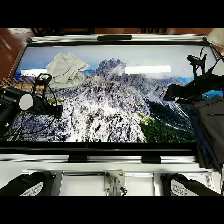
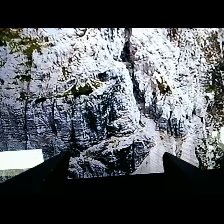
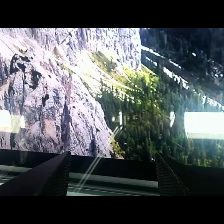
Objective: Fold the shirts.
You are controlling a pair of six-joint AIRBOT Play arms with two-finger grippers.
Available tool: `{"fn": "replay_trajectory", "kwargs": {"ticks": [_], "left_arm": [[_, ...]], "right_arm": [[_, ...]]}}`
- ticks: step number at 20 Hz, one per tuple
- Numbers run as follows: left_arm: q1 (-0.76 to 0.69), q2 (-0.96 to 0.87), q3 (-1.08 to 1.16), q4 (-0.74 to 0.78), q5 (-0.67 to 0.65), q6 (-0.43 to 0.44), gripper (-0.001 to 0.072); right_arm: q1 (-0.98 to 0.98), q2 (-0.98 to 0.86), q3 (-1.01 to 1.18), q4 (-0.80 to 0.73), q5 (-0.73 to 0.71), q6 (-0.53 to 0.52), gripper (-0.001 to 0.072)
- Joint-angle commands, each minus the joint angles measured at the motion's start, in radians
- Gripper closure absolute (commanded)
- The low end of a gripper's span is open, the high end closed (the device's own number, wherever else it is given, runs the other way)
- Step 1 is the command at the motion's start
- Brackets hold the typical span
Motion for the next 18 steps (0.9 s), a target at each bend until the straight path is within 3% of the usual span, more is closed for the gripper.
{"fn": "replay_trajectory", "kwargs": {"ticks": [1, 6, 8, 12, 18], "left_arm": [[0.001, 0.001, 0.0, 0.0, 0.0, 0.0, -0.0013], [0.001, 0.001, 0.0, 0.0, 0.0, 0.0, -0.0013], [0.0, -0.003, 0.0, -0.018, 0.023, -0.046, -0.0013], [0.0, -0.011, -0.001, -0.053, 0.175, -0.133, -0.0013], [0.0, -0.019, 0.006, -0.076, 0.415, -0.13, -0.0013]], "right_arm": [[0.001, -0.001, 0.0, 0.0, 0.0, 0.0, 0.0077], [0.001, -0.001, 0.0, 0.0, -0.003, 0.0, 0.0077], [0.001, -0.001, 0.0, 0.018, -0.074, -0.001, 0.0077], [0.001, -0.001, 0.0, 0.011, -0.116, -0.002, 0.0077], [0.001, -0.001, 0.0, 0.023, -0.194, -0.001, 0.0077]]}}
